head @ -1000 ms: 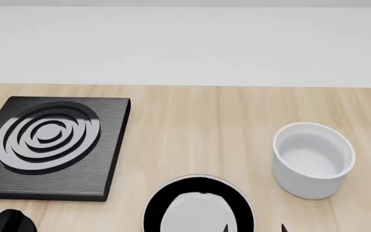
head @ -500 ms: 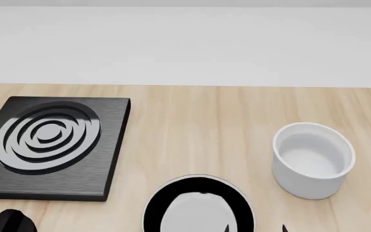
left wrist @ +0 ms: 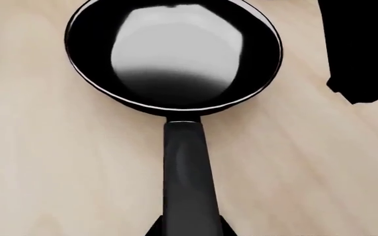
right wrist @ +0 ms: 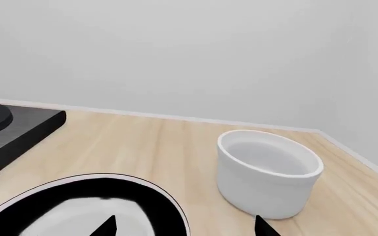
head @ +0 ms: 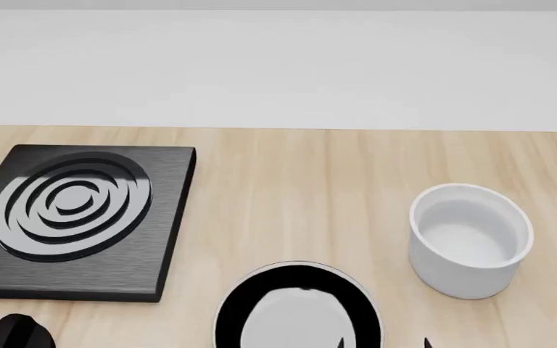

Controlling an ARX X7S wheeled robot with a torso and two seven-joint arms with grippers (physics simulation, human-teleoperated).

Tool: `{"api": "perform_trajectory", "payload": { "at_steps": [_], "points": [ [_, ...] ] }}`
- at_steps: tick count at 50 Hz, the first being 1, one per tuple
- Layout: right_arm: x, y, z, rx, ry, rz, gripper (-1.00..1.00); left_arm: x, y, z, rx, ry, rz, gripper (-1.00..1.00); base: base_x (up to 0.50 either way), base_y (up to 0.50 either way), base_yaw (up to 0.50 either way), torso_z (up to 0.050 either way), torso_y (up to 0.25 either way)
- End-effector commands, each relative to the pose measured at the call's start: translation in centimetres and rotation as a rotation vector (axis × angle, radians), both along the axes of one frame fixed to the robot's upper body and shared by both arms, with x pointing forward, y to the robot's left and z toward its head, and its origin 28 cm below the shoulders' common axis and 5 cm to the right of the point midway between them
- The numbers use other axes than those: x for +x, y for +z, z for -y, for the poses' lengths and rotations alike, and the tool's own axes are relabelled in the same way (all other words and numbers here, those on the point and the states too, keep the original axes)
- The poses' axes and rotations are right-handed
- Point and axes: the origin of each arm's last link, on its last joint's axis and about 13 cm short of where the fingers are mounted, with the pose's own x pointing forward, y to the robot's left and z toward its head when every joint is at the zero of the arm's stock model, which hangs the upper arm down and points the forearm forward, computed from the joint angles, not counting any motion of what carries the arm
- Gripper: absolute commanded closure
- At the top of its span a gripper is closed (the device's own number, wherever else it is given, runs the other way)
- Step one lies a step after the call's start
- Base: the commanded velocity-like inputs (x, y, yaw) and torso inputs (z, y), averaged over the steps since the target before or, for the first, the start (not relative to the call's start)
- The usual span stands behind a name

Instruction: Put the frying pan on the cabinet shelf.

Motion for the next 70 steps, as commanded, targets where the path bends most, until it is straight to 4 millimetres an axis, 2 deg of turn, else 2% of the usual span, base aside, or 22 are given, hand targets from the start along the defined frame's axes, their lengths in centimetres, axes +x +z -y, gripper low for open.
{"api": "perform_trajectory", "payload": {
  "at_steps": [1, 14, 29, 43, 59, 65, 70],
  "points": [
    [0.0, 0.0, 0.0, -0.001, 0.001, -0.001, -1.00, 0.0, 0.2, 0.1, 0.005, 0.016, 0.020, 1.00, 0.00, 0.00, 0.00, 0.000, 0.000],
    [0.0, 0.0, 0.0, 0.000, 0.000, 0.000, -1.00, 0.8, 0.6, -0.4, -0.001, 0.109, 0.072, 1.00, 0.00, 0.00, 0.00, 0.000, 0.000],
    [0.0, 0.0, 0.0, 0.001, 0.000, 0.000, -1.00, 1.9, 3.3, -1.5, -0.045, 0.171, 0.197, 1.00, 0.00, 0.00, 0.00, 0.000, 0.001],
    [0.1, -0.1, 0.0, 0.001, -0.002, 0.000, -1.00, 2.8, 4.6, -2.1, -0.052, 0.201, 0.239, 1.00, 0.00, 0.00, 0.00, 0.000, 0.001],
    [0.0, 0.0, 0.0, 0.003, 0.000, -0.002, -1.00, 4.9, 8.7, -3.0, -0.074, 0.264, 0.281, 1.00, 0.00, 0.00, 0.00, 0.000, 0.002],
    [0.0, 0.0, 0.0, 0.001, 0.000, -0.002, -1.00, 5.4, 9.6, -3.3, -0.071, 0.271, 0.262, 1.00, 0.00, 0.00, 0.00, 0.003, 0.002],
    [-0.1, 0.1, 0.0, 0.000, 0.000, -0.002, -1.00, 6.3, 11.5, -4.2, -0.058, 0.292, 0.269, 1.00, 0.00, 0.00, 0.00, 0.000, 0.002]
  ]
}}
